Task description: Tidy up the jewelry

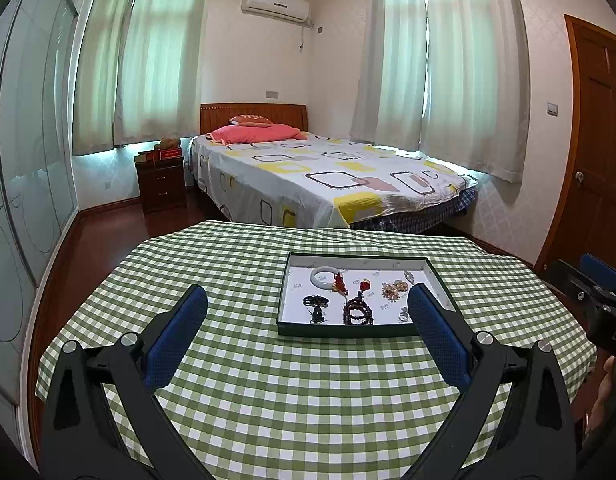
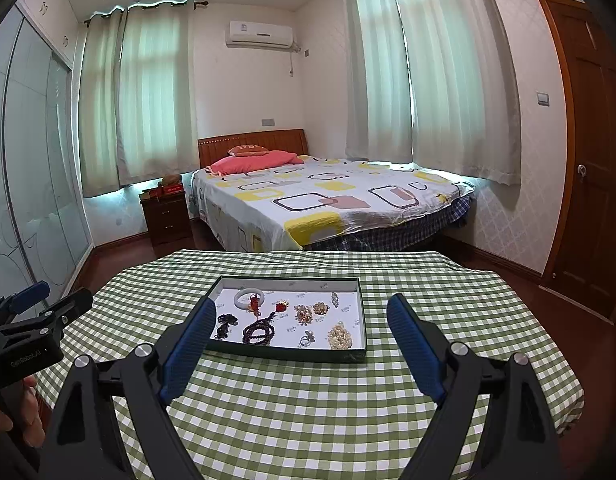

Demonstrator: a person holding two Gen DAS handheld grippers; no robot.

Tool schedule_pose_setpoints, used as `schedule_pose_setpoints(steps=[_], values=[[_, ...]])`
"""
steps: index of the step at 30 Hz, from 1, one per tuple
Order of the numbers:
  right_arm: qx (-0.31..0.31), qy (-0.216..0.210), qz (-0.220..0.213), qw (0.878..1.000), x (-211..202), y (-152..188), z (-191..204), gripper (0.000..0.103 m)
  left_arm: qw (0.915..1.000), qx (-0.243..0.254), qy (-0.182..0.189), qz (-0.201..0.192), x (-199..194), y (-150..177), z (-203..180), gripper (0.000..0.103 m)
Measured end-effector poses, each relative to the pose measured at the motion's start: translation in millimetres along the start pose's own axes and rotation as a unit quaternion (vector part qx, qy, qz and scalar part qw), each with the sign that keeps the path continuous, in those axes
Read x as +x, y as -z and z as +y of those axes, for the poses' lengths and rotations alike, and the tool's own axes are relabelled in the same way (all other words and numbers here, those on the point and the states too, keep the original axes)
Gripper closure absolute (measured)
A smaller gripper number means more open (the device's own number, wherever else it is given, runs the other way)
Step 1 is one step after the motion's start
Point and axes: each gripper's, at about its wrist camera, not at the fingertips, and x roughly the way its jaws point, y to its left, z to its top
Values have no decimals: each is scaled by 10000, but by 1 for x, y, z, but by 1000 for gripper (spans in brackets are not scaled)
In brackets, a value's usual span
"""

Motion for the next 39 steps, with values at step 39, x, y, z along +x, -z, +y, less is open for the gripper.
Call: schedule_pose_setpoints(steps=[39], values=[[-10, -9, 11, 10000, 1, 0, 2, 18, 10000, -44, 34, -7, -2, 2, 0, 5]])
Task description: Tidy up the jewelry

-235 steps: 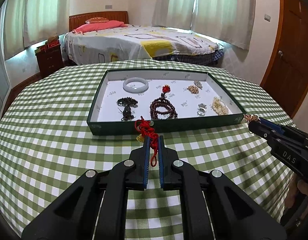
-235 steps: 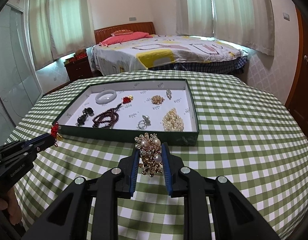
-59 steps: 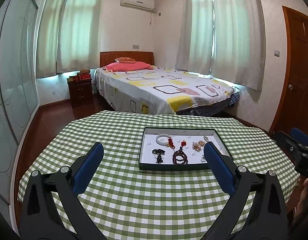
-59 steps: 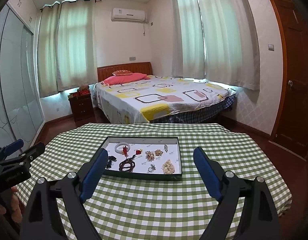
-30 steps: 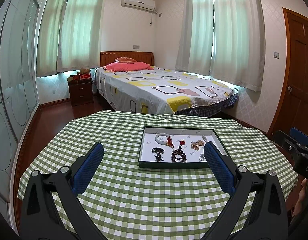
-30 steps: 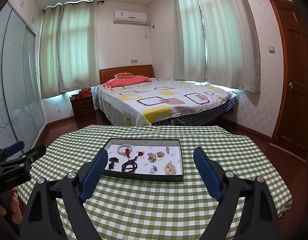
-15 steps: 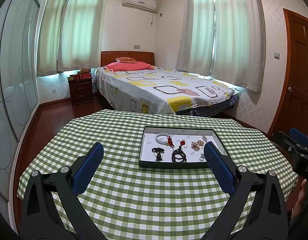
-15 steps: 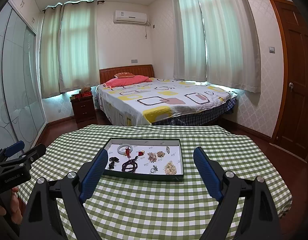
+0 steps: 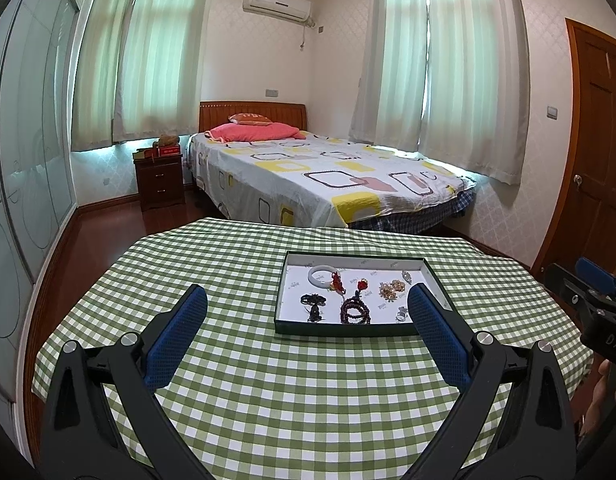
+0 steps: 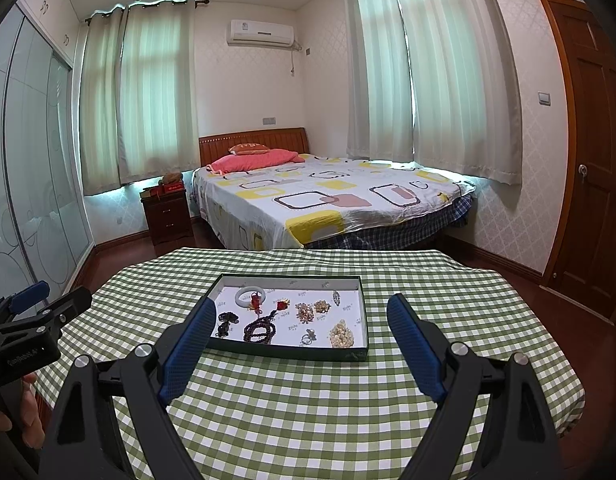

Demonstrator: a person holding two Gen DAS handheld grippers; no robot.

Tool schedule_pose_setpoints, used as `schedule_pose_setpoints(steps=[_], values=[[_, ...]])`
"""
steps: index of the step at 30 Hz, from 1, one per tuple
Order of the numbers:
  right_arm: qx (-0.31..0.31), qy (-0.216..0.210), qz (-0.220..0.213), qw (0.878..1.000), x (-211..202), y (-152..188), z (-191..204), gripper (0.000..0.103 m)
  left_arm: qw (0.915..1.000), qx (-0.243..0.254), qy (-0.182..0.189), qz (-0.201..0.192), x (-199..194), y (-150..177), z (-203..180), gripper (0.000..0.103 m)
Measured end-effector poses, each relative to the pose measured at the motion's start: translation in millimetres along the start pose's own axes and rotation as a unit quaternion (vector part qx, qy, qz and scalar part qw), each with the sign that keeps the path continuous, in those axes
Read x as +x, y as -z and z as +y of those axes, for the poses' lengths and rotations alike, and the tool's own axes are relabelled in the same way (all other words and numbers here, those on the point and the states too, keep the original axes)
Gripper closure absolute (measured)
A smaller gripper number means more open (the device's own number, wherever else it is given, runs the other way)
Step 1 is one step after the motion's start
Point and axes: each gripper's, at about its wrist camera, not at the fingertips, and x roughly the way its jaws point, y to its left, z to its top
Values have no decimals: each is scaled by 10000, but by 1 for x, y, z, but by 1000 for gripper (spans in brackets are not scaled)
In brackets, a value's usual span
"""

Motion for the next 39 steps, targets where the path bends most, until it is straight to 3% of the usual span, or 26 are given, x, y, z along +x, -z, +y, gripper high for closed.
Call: schedule_pose_setpoints(steps=[32, 39], values=[[22, -6, 148, 9999, 9, 7, -3, 18, 9987, 391, 73, -319, 0, 2, -17, 4], [70, 60, 319, 9994, 37, 11, -20, 18, 9987, 244, -323, 309, 56, 3, 6, 4]])
